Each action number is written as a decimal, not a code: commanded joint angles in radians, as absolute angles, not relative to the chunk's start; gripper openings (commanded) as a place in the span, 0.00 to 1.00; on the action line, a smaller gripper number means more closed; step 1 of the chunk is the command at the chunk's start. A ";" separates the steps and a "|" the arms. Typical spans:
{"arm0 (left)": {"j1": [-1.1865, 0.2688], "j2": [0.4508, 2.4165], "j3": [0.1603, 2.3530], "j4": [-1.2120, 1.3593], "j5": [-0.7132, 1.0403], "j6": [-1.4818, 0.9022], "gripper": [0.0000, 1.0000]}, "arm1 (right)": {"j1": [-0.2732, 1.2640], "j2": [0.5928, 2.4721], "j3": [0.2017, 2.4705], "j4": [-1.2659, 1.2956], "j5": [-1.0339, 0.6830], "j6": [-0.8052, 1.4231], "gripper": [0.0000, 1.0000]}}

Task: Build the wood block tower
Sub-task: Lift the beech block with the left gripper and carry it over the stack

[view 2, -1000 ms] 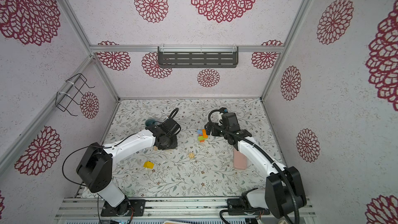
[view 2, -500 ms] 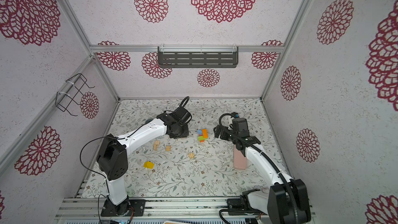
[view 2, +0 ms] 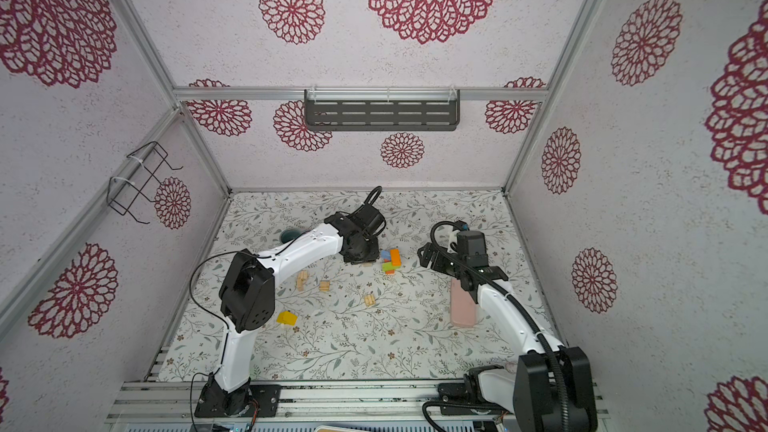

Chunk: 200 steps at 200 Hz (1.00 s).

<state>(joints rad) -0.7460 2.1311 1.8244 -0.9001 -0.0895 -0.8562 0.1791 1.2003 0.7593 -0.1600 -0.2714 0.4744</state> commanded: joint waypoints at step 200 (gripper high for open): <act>-0.790 2.302 2.013 -0.849 -0.064 -0.865 0.30 | 0.162 1.196 0.736 -0.086 -0.374 0.490 0.98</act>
